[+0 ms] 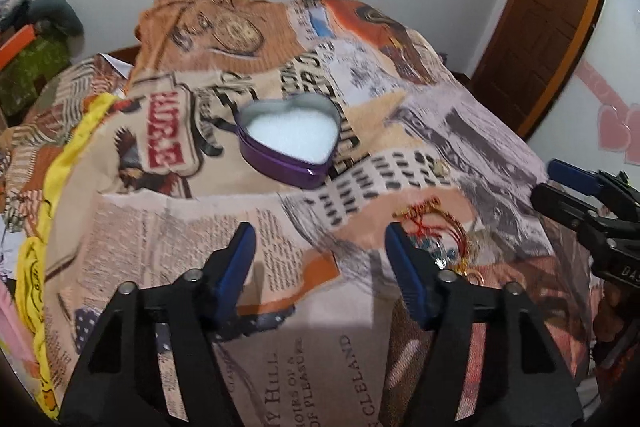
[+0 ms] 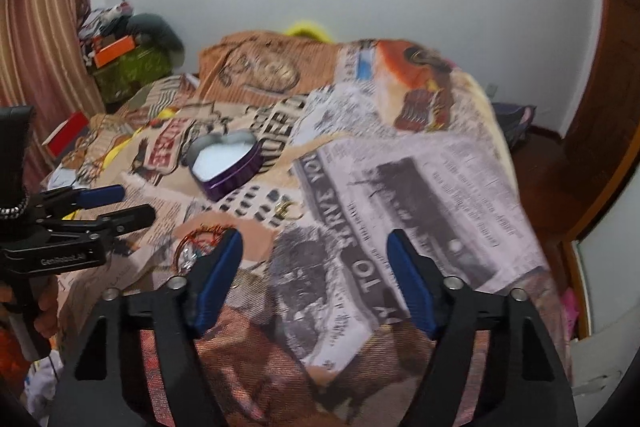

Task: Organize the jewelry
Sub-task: 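Move both grippers down toward the jewelry pile beside the heart tin, then grasp a gold ring with the right gripper while the left gripper grasps a silver ring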

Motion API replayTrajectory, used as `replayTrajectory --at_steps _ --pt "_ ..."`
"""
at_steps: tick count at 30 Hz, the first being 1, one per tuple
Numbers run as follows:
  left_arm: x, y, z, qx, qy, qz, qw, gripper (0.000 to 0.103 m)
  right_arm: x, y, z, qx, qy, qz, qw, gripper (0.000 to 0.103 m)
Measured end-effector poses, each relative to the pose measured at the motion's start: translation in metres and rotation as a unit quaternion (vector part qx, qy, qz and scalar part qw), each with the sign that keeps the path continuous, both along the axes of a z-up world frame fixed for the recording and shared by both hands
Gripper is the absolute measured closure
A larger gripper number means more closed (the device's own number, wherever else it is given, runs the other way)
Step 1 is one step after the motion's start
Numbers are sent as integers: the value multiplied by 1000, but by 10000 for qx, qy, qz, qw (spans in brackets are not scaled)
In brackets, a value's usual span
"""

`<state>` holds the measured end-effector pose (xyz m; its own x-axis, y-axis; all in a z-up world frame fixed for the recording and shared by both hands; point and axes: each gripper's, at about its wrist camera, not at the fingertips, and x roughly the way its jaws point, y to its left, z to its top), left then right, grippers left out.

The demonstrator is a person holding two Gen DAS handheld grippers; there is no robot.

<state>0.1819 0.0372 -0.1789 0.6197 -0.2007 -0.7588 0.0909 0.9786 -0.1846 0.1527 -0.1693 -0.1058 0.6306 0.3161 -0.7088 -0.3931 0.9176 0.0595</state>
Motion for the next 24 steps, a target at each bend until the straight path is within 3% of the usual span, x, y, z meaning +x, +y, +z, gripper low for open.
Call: replayTrajectory --at_steps 3,11,17,21,24 --pt "-7 -4 -3 -142 92 -188 9997 45 -1 7 -6 5 118 166 9998 46" --pt "-29 -17 -3 13 104 -537 9985 51 -15 31 -17 -136 401 727 9965 56" --pt "-39 -16 -6 -98 244 -602 9978 58 -16 46 -29 -217 694 1079 9915 68" --pt "-42 -14 -8 -154 270 -571 9979 59 -15 55 -36 -285 798 1217 9889 72" --pt "-43 -14 -9 -177 274 -569 9978 59 -15 60 -37 -263 863 1306 9873 81"
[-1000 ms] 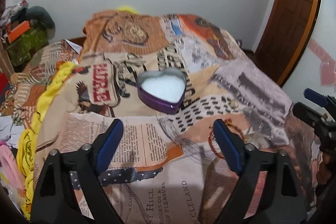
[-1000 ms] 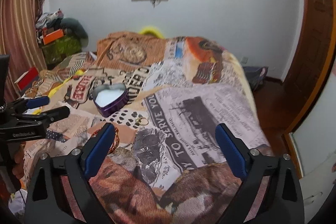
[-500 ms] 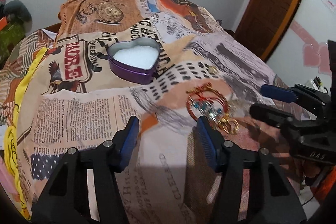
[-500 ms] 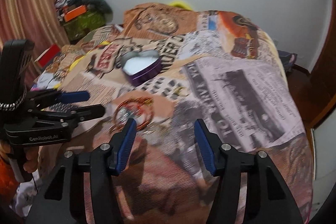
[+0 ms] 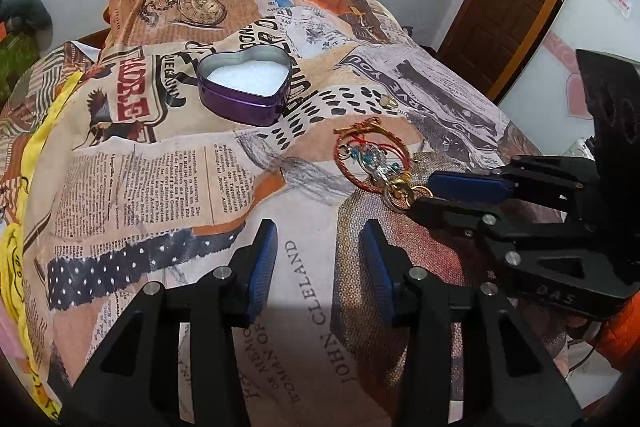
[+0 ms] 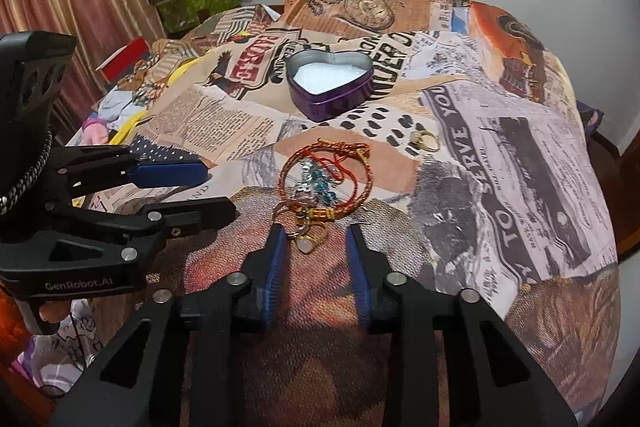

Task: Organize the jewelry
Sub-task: 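Grasp a gold ring with the right gripper while the left gripper grasps a silver ring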

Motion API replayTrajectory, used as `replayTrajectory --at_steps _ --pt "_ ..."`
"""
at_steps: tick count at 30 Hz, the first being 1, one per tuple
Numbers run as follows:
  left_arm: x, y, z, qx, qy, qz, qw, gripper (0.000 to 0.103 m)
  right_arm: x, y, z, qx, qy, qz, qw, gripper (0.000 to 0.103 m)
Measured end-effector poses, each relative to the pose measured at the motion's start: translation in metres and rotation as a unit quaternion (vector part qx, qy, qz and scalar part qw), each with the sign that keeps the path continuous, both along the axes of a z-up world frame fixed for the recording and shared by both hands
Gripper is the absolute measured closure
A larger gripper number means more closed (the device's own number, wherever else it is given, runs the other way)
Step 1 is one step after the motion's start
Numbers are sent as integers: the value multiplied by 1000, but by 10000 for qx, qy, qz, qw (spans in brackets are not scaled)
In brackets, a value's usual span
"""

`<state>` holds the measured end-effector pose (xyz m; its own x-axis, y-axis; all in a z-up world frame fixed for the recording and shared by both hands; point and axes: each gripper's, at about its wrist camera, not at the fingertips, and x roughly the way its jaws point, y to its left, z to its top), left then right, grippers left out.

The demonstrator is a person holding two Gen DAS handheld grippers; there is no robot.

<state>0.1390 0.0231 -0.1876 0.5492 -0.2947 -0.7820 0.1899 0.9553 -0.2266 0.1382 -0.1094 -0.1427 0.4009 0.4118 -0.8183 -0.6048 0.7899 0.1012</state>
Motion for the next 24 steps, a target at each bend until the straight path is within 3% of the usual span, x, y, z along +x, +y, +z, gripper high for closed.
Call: replayTrajectory --at_steps 2,6,8,24 --pt "0 -1 0 -22 11 -24 10000 59 2 3 -2 15 54 47 10000 87" --pt "1 -5 1 -81 25 -114 9999 59 1 4 -2 27 49 59 10000 88" --pt "3 -8 3 -132 26 -167 9998 59 0 2 -1 50 47 11 10000 95" --pt "20 -53 1 132 -44 -525 9985 62 1 -35 3 226 32 -468 9986 95"
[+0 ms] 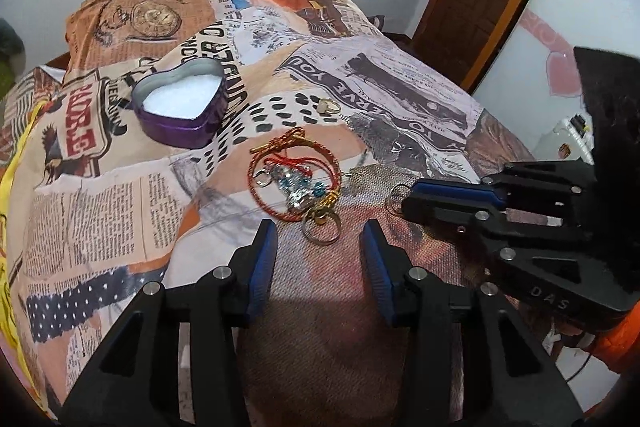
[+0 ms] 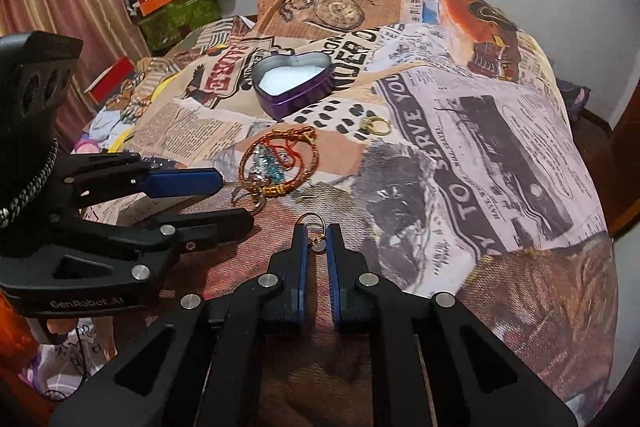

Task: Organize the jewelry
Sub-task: 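Grasp a gold ring with the right gripper while the left gripper grasps a silver ring, then carry both held rings over the purple heart tin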

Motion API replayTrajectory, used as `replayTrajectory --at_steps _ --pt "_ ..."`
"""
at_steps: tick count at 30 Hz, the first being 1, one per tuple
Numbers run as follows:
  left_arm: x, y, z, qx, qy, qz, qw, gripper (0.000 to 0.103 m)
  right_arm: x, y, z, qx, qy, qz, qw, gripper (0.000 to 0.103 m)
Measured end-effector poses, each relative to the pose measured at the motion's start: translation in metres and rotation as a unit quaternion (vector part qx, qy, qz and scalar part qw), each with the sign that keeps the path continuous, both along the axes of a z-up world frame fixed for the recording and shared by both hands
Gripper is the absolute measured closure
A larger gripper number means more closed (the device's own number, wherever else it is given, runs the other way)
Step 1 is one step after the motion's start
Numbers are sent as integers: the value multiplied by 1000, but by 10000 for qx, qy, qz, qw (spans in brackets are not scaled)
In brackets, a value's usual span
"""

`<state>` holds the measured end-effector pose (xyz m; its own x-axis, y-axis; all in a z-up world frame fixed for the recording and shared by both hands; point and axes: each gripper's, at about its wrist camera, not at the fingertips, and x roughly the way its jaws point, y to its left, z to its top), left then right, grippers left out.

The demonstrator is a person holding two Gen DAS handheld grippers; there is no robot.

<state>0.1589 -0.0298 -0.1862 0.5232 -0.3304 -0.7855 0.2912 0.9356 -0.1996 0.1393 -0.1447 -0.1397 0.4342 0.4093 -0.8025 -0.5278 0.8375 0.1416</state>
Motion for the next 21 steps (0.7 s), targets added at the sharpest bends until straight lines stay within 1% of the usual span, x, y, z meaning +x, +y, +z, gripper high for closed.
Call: replayTrajectory --at_steps 2,4,10,16,21 --pt "2 -5 -1 121 -44 -4 9999 75 1 -4 0 48 6 -41 10000 95" --pt "3 -8 -1 176 -74 -17 9998 83 2 -7 0 112 34 -80 9999 95" --pt "-1 -7 3 199 -166 16 9997 83 3 -11 4 212 2 -144 9997 95" --pt "-4 5 21 78 -396 196 9990 83 3 -9 18 280 -175 -163 9993 95" --pt "-4 21 42 11 -688 432 9967 83 4 -3 37 335 -436 -146 9984 95"
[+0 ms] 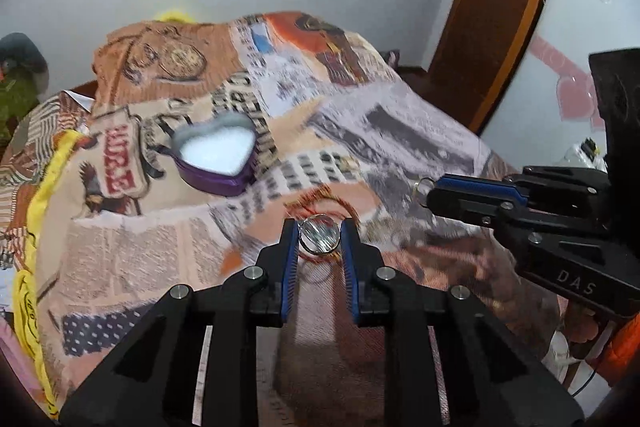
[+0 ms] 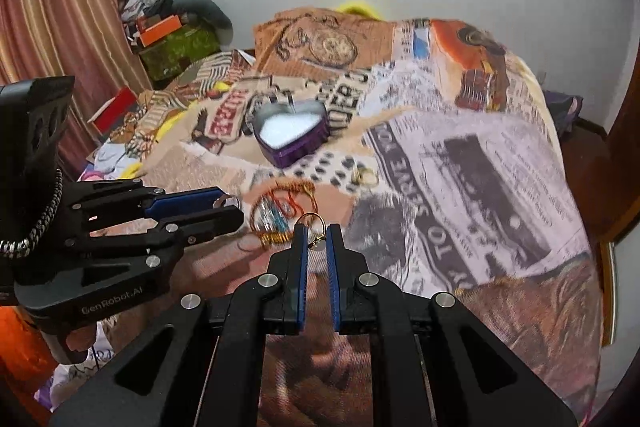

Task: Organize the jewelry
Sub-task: 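Carry both held rings over the purple heart tin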

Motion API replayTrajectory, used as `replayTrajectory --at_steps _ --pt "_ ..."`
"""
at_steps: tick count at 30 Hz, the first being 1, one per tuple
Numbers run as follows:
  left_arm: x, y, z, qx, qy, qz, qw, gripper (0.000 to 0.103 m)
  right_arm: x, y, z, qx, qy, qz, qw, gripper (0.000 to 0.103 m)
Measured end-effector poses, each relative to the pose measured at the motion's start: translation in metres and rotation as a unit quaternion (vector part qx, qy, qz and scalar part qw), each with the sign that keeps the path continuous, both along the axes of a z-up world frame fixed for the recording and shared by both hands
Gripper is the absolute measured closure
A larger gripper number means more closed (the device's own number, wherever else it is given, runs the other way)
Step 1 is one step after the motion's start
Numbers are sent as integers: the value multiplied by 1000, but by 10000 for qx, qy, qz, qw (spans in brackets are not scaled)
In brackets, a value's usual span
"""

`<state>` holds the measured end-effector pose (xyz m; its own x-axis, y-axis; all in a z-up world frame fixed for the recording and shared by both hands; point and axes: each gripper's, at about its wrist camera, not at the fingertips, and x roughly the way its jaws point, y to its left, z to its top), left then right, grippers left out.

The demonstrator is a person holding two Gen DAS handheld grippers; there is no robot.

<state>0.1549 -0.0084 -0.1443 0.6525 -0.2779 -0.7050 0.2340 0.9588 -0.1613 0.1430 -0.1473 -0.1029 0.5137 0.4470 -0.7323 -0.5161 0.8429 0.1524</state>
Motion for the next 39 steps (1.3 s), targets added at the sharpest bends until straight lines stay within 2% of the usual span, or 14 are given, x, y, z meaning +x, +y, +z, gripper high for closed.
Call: replayTrajectory --at_steps 12,24,31,39 --pt "8 47 42 37 -710 604 9956 83 14 27 40 109 -550 76 9984 95" --pt "48 84 46 190 -884 904 9918 83 48 57 63 173 -960 116 9952 95" --pt "81 96 30 50 -683 852 9940 83 77 78 47 70 -829 203 9963 95" --pt "123 100 -11 -145 -20 630 9979 83 120 100 11 -99 -208 333 9992 95"
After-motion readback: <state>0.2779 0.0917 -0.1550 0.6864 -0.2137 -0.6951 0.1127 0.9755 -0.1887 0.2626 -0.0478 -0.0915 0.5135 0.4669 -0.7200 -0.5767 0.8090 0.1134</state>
